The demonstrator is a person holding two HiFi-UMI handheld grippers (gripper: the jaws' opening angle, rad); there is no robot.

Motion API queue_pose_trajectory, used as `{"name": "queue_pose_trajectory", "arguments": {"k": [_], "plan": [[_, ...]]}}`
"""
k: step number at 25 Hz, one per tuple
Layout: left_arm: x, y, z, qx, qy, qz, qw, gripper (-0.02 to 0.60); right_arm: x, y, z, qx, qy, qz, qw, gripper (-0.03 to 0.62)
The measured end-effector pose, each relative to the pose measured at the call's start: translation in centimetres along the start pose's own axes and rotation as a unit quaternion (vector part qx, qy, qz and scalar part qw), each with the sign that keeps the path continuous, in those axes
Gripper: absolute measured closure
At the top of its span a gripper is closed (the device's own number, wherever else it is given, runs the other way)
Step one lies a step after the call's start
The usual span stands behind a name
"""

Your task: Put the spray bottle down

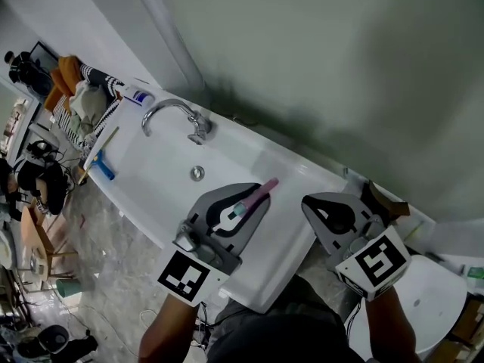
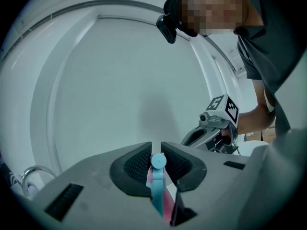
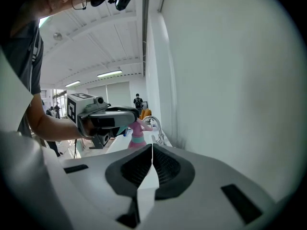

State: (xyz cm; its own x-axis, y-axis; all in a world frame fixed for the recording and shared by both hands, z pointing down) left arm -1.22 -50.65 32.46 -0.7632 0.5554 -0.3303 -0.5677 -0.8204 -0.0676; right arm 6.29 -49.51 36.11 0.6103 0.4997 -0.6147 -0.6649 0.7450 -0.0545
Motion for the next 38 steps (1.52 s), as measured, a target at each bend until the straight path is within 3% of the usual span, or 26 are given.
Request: {"name": "queue_pose_trajectory", "arguments": {"k": [7, 15, 38], "plan": [[-2.5, 2.4, 1.7, 0.013, -0.002, 0.021, 0.9997, 0.523, -1.1, -1.3, 0.8, -0.031, 0.015, 0.026, 0.999, 0.585], [-6.1, 4.3, 3.0, 0.002, -0.012, 0.045, 0.9989, 0.523, -2.7, -2.6, 2.5, -0.057, 0.039, 0.041, 0.997, 0.585], [-13.4, 5.2, 8.8, 0.039, -0.054, 0.083, 0.9943, 0.523, -7.2, -4.2, 6.8, -0.078, 0.076, 0.056, 0.992, 0.585]]}}
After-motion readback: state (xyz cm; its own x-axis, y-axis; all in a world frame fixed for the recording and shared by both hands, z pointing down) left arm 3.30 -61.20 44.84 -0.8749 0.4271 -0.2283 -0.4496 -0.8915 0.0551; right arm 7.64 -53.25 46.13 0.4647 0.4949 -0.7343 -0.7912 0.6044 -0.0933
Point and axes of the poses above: the fingertips, and each gripper's own axes: x backward along the fingers, y to its left, z out of its underside, the point moved 1 cm from there along x, backward along the fingers, and after that the axes turned 13 degrees about y, right-handed, at the moved point
